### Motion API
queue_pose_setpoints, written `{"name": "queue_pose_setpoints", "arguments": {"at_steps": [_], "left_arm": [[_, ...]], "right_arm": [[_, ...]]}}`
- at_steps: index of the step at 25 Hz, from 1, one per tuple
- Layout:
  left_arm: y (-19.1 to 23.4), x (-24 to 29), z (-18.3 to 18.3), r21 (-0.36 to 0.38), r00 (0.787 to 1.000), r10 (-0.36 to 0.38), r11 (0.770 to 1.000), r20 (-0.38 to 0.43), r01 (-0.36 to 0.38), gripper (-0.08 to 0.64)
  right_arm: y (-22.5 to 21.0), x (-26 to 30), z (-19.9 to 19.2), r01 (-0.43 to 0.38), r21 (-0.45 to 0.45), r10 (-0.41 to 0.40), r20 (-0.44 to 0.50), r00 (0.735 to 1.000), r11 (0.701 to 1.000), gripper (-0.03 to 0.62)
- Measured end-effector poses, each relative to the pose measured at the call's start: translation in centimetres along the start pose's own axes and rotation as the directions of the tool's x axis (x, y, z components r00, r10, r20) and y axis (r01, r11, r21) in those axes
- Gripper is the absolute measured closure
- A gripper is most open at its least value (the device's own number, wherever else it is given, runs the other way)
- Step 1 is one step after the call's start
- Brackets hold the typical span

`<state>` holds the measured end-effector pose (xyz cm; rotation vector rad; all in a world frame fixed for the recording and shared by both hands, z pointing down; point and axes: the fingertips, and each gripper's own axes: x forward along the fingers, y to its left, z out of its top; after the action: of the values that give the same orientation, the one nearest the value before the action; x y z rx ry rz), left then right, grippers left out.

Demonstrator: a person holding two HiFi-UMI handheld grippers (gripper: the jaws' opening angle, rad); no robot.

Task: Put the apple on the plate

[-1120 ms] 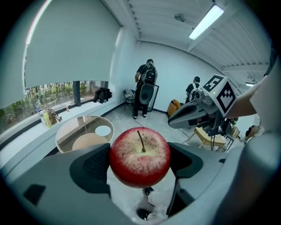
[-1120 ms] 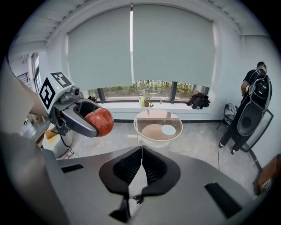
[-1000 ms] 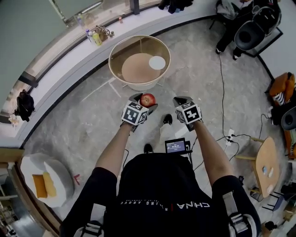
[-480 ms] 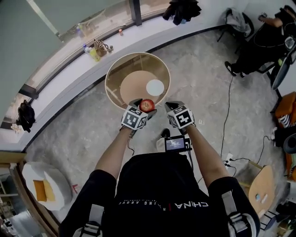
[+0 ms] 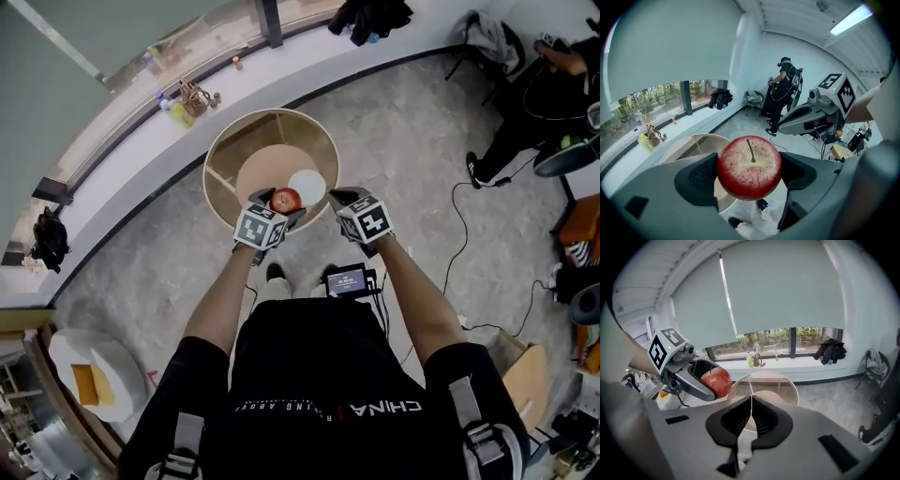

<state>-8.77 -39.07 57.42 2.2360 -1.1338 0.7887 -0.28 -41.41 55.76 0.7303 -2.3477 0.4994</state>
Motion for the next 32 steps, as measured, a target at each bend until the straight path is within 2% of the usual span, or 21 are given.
{"name": "queue_pose_setpoints", "arguments": {"at_steps": [10, 21, 26, 32], "left_arm": [[3.4, 0.6, 1.1, 0.043, 0.998, -0.055, 0.998, -0.031, 0.056, 0.175], [4.1, 3.4, 0.0, 0.038, 0.993, -0.08, 0.996, -0.086, 0.084, 0.174], [5.2, 6.9, -0.4, 0.033, 0.986, -0.11, 0.993, -0.123, 0.114, 0.174], [7.3, 14.3, -3.8, 0.045, 0.975, -0.139, 0.988, -0.174, 0.149, 0.174]], "right_arm": [[-0.9, 1.8, 3.2, 0.047, 0.021, -0.047, -0.003, 0.999, 0.999, 0.56], [-2.5, 3.4, 1.0, 0.045, 0.07, -0.042, -0.052, 0.998, 0.997, 0.56], [-4.9, 5.7, -0.1, 0.036, 0.108, -0.029, -0.067, 0.997, 0.993, 0.56], [-8.3, 11.3, -3.5, 0.031, 0.19, -0.017, -0.072, 0.997, 0.981, 0.56]]}}
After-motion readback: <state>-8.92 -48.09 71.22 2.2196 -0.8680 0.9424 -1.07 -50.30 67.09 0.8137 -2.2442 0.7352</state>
